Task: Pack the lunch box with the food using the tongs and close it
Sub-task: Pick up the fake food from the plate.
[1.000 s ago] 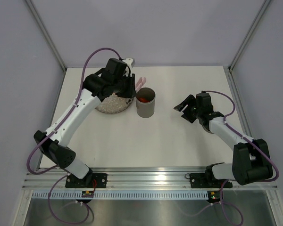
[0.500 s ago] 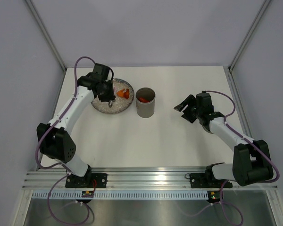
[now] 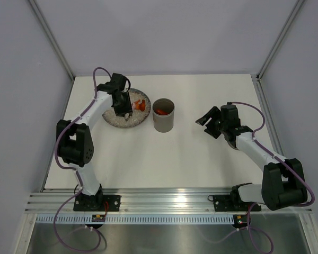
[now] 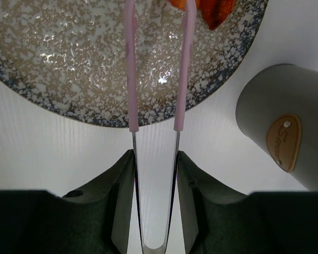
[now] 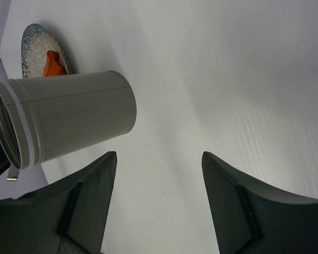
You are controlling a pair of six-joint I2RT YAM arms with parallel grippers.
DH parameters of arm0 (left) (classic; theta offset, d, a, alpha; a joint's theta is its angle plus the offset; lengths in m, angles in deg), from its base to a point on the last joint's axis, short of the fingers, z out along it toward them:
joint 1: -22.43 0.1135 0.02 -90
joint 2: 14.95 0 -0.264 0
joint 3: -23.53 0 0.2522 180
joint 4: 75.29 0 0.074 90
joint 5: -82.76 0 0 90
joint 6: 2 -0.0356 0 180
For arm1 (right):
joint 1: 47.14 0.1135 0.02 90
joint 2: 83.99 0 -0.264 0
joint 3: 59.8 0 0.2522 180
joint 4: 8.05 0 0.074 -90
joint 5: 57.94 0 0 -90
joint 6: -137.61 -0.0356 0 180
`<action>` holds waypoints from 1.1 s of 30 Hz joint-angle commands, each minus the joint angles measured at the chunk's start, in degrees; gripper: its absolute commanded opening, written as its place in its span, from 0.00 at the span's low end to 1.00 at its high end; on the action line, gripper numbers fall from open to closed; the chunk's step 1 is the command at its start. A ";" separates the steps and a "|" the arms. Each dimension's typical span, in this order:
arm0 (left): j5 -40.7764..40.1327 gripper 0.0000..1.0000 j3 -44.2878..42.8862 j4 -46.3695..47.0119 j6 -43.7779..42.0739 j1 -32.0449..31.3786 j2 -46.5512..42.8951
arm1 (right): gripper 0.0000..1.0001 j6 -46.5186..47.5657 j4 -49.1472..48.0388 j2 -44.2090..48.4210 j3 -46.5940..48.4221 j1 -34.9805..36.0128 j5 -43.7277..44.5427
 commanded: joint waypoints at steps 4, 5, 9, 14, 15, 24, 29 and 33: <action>3.31 0.38 -5.36 5.07 2.43 0.46 2.60 | 0.74 0.87 -0.15 1.04 0.85 0.25 0.32; 3.66 0.38 -5.53 5.16 2.44 0.46 3.30 | 0.74 0.78 -0.06 1.04 0.85 0.17 0.40; 4.01 0.40 -7.11 4.63 2.70 0.81 5.15 | 0.74 0.78 -0.50 0.69 0.85 0.17 0.14; 3.48 0.41 -7.12 4.63 2.96 1.07 5.77 | 0.74 0.78 -0.59 0.25 0.76 0.25 0.14; 3.48 0.42 -7.03 4.72 2.96 1.25 5.86 | 0.74 0.78 -0.76 0.16 0.76 0.17 -0.03; 3.39 0.43 -7.55 4.63 3.31 1.42 7.97 | 0.73 0.69 -1.20 -0.19 0.59 0.25 -0.12; 3.39 0.43 -8.00 4.98 3.75 1.69 9.20 | 0.74 0.52 -1.12 -0.19 0.59 0.17 -0.21; 3.92 0.40 -8.17 4.98 4.10 1.95 9.55 | 0.73 0.43 -1.12 -0.19 0.59 0.17 -0.21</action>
